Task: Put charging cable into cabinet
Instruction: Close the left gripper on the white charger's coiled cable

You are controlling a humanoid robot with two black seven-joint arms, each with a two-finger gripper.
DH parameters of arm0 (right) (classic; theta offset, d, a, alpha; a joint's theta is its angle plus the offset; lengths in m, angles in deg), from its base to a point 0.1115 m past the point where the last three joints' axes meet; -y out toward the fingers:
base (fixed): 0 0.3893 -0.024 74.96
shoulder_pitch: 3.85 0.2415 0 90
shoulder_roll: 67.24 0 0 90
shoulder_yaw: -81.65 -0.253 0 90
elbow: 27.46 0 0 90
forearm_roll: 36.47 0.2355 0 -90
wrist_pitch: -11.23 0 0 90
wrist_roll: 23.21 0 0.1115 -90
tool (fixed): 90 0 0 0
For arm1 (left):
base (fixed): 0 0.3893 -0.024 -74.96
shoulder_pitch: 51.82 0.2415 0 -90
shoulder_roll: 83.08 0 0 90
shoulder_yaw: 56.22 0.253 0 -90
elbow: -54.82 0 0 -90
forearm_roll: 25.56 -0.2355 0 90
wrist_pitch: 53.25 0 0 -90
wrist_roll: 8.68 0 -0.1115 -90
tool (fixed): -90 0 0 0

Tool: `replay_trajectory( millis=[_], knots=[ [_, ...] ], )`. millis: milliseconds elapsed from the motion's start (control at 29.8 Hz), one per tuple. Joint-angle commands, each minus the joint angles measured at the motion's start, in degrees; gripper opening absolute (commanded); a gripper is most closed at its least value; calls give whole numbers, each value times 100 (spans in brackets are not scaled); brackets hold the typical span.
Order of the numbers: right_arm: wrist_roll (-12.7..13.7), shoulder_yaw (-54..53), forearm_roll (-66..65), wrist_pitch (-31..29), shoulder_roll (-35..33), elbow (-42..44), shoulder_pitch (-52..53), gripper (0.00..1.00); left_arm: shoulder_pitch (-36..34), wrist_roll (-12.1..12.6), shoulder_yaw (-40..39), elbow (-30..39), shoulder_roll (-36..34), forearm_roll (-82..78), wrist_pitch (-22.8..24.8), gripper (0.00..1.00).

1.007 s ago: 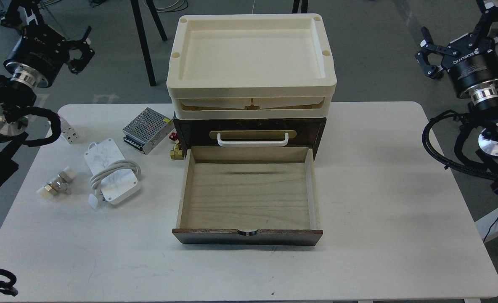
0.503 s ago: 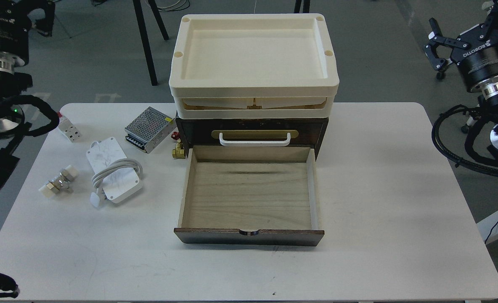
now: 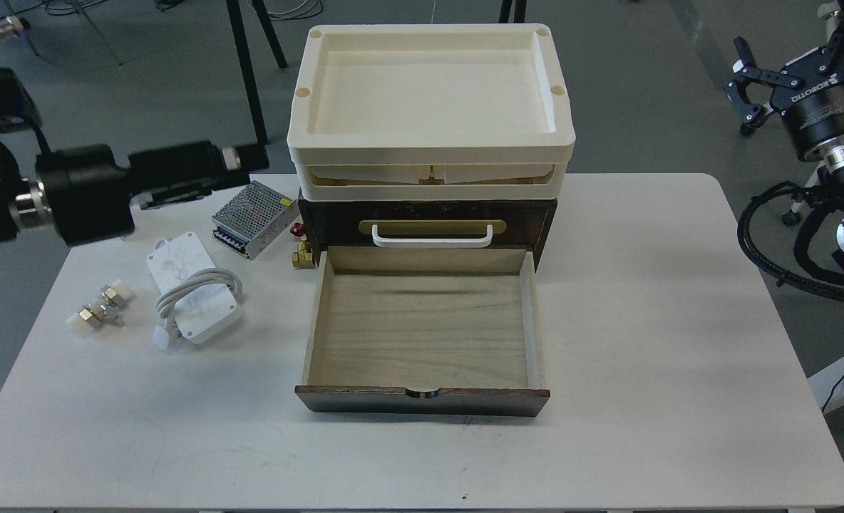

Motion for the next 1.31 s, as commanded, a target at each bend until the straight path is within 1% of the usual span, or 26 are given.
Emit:
replay_trajectory(
  millis=[0,101,168,235,336,470,570,671,705,772,805,872,906,1007,1107,1174,1208,1242,1275],
  knots=[
    [8,0,0,0,-23,-17,0,100,-42,2,1017,-797,136,-2258,-677,99],
    [0,9,0,0,-23,-26,-18,100,-51,2,1388,-1886,741,-2918,-942,98],
    [0,9,8,0,-14,-34,-27,100,-42,2,1398,-2642,1050,-3209,-1056,98],
    [0,9,8,0,-23,-43,-36,100,-33,2,1398,-3153,1244,-3367,-1197,98],
    [0,9,0,0,-23,-43,-62,100,-25,2,1407,-3366,1385,-3385,-1346,98],
    [0,0,0,0,-23,-34,-80,100,-16,2,1521,-3550,1569,-3394,-1356,97],
    [0,9,0,0,-23,-26,-97,100,-25,2,1644,-3787,1797,-3386,-1356,94],
    [0,17,0,0,-14,-17,-106,100,-42,2,1697,-4410,2175,-3386,-1434,88],
    [0,17,0,0,-23,-17,-106,100,-42,2,1697,-4656,2324,-3386,-1504,85],
    [0,0,0,0,-23,-26,-141,100,-42,2,1706,-4982,2553,-3394,-1680,76],
    [0,0,0,0,-23,-26,-141,100,-42,2,1706,-5097,2633,-3403,-1742,71],
    [0,0,0,0,-23,-26,-150,100,-51,2,1740,-5255,2686,-3421,-1856,57],
    [0,0,0,0,-23,-26,-150,100,-60,2,1810,-5273,2686,-3447,-1900,54],
    [0,0,0,0,-23,-26,-176,100,-121,2,2039,-5274,2651,-3482,-2067,51],
    [-9,0,8,0,-23,-26,-185,100,-139,2,2092,-5282,2651,-3482,-2190,49],
    [-9,-9,8,0,-23,-26,-203,100,-130,2,2092,-5256,2651,-3482,-2226,43],
    [-9,-9,8,0,-23,-26,-220,100,-121,2,2101,-5230,2642,-3482,-2226,36],
    [-9,-9,8,0,-23,-26,-220,100,-121,2,2101,-5221,2633,-3482,-2234,23],
    [-9,-9,8,0,-23,-26,-220,100,-121,2,2101,-5221,2625,-3482,-2243,4]
  ],
)
